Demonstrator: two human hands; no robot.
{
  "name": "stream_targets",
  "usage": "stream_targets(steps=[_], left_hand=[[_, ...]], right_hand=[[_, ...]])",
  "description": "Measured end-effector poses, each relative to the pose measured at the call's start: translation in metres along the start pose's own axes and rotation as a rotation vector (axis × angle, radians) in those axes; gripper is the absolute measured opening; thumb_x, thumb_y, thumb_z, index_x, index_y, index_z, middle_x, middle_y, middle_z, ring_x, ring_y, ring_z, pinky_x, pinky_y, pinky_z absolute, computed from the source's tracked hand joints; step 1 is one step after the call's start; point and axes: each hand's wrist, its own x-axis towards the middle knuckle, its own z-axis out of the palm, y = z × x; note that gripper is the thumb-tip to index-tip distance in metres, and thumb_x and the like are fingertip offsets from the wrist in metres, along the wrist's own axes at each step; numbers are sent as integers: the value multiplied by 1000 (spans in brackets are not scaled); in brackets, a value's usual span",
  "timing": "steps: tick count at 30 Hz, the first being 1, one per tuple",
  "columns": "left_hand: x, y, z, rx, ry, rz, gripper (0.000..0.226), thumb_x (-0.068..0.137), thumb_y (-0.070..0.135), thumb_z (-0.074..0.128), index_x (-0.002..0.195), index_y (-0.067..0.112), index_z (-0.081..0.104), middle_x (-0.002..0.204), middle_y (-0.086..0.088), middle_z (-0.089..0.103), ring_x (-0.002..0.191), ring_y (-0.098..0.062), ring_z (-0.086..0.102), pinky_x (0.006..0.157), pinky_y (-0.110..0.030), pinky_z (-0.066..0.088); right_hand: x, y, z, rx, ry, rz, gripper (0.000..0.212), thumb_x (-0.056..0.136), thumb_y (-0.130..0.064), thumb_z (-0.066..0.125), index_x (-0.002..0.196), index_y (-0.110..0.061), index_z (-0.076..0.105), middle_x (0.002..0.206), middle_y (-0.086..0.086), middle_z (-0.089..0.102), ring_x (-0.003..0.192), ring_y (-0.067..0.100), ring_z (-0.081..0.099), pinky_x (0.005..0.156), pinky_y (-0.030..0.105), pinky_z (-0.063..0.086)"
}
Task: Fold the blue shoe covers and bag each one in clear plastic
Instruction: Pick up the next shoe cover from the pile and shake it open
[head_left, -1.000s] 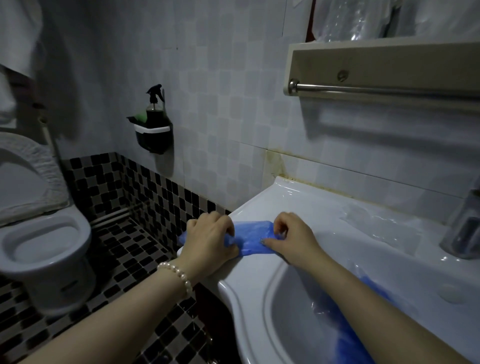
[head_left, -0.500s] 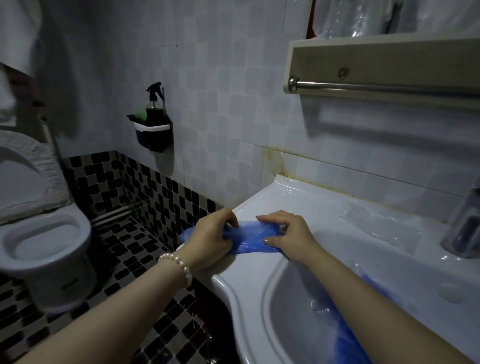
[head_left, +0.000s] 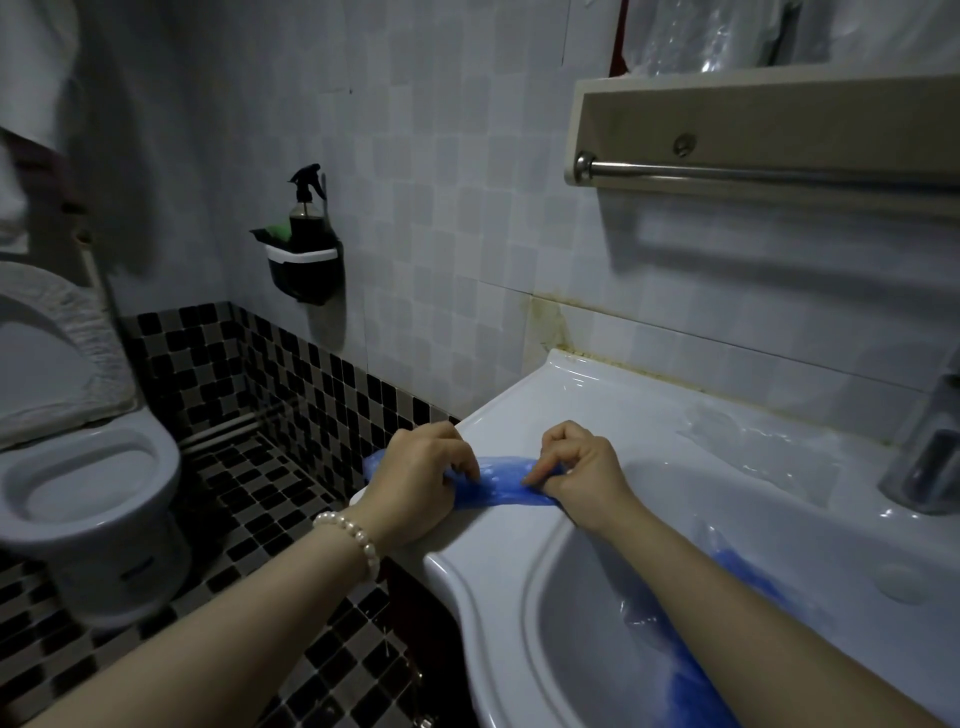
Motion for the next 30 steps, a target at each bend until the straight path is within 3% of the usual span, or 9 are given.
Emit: stream_targets(steps=[4, 11, 14, 18, 21, 24, 26, 28, 30], left_hand=[[-1, 2, 0, -19, 11, -28, 30, 64, -12, 66, 71, 15, 77, 76, 8, 53, 74, -14, 51, 68, -36, 44], [-3, -6, 2, 139, 5, 58, 22, 63, 3, 79, 72, 23, 78, 72, 4, 65, 62, -21, 58, 57, -37, 48], [-4, -5, -4, 146, -22, 110, 16, 70, 13, 67, 74, 23, 78, 71, 5, 64, 61, -18, 59, 56, -34, 51], [-9, 6, -19, 216, -172, 242, 37, 74, 27, 41, 73, 23, 77, 71, 6, 61, 51, -13, 57, 47, -20, 48], [-10, 30, -39, 249, -478, 217, 30, 86, 22, 47, 94, 20, 76, 93, 5, 62, 75, -12, 60, 69, -24, 51], [4, 42, -59, -63, -674, 26, 13, 88, 19, 62, 92, 21, 74, 90, 9, 68, 82, -6, 64, 80, -22, 51], [14, 41, -60, -251, -538, -73, 11, 87, 15, 65, 92, 22, 72, 87, 12, 69, 80, -3, 65, 79, -21, 54], [19, 35, -49, -159, -375, 3, 17, 87, 16, 64, 102, 22, 71, 101, 13, 68, 94, 3, 62, 89, -10, 47], [16, 32, -30, -80, -374, 134, 25, 91, 19, 60, 114, 21, 68, 124, 9, 62, 116, 2, 53, 98, -4, 34]], right_hand=[[2, 3, -1, -38, 7, 14, 15, 71, 14, 69, 70, 0, 74, 81, -4, 48, 75, 9, 50, 65, 9, 45], [0, 8, -20, -359, -131, -45, 22, 83, -13, 64, 90, -30, 76, 93, -19, 47, 100, 8, 39, 95, 26, 34], [-3, 8, -31, -400, -217, -35, 16, 85, -24, 65, 93, -34, 74, 96, -28, 42, 100, 0, 30, 99, 26, 29], [1, 9, -38, -459, -212, -13, 12, 86, -30, 65, 94, -35, 73, 103, -28, 39, 110, 4, 31, 100, 26, 24], [15, 2, -39, -506, -226, 59, 13, 84, -29, 67, 84, -42, 69, 114, -20, 45, 119, 9, 32, 90, 23, 19], [29, -4, -36, -569, -277, 100, 22, 83, -26, 70, 71, -44, 66, 124, -16, 45, 118, 13, 32, 88, 23, 19], [36, -5, -33, -567, -295, 109, 23, 82, -23, 71, 69, -42, 68, 126, -15, 43, 116, 14, 32, 90, 22, 20], [40, -2, -29, -534, -300, 136, 28, 80, -21, 72, 61, -42, 68, 127, -16, 43, 114, 15, 33, 91, 24, 24], [42, 4, -26, -499, -276, 155, 34, 78, -23, 71, 55, -47, 66, 126, -19, 46, 115, 15, 35, 90, 27, 26]])
